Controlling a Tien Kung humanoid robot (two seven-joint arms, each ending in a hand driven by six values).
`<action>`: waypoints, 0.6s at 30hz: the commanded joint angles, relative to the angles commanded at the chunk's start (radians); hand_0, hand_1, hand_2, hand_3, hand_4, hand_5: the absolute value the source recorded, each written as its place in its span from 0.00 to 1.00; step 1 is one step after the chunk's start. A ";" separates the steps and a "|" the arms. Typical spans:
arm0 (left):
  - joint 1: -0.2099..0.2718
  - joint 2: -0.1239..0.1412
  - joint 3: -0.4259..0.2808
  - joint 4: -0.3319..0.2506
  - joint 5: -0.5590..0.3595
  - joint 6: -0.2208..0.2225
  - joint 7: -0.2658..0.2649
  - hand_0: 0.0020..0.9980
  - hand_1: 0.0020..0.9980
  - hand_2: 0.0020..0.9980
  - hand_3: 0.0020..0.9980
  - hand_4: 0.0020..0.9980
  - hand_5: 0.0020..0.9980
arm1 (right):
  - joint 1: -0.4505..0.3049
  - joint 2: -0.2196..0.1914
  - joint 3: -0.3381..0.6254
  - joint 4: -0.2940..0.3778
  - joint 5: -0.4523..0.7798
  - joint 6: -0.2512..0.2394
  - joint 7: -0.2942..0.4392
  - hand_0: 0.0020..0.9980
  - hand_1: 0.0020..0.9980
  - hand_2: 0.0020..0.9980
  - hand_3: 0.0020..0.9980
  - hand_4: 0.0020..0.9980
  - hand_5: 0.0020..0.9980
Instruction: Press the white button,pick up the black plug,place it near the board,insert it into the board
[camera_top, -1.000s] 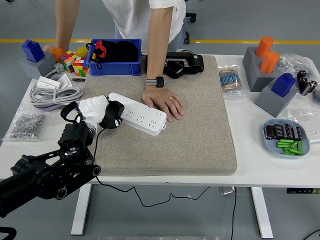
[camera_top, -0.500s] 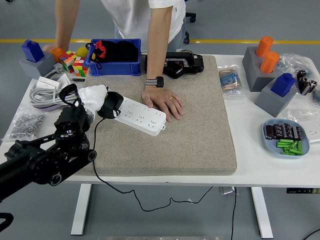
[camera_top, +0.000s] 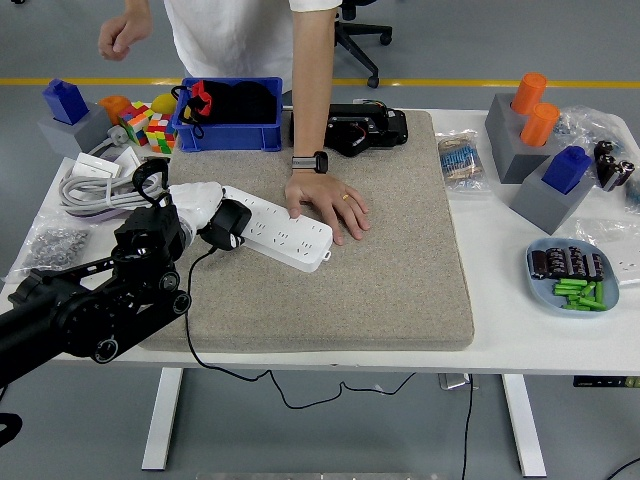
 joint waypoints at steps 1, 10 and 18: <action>-0.001 0.000 0.001 0.002 0.000 -0.002 0.000 0.18 0.15 0.19 0.33 0.56 0.00 | 0.000 0.000 0.000 0.000 0.000 0.000 0.000 0.62 0.60 0.59 0.58 0.64 0.38; -0.015 0.003 0.002 0.012 0.003 -0.020 0.000 0.18 0.14 0.19 0.33 0.56 0.00 | 0.000 0.000 0.001 0.000 0.000 0.000 0.000 0.62 0.59 0.59 0.58 0.64 0.38; -0.024 0.000 0.012 0.029 -0.008 -0.039 0.000 0.17 0.14 0.18 0.33 0.54 0.00 | 0.000 0.000 -0.001 0.001 0.001 0.000 0.001 0.62 0.59 0.59 0.58 0.64 0.38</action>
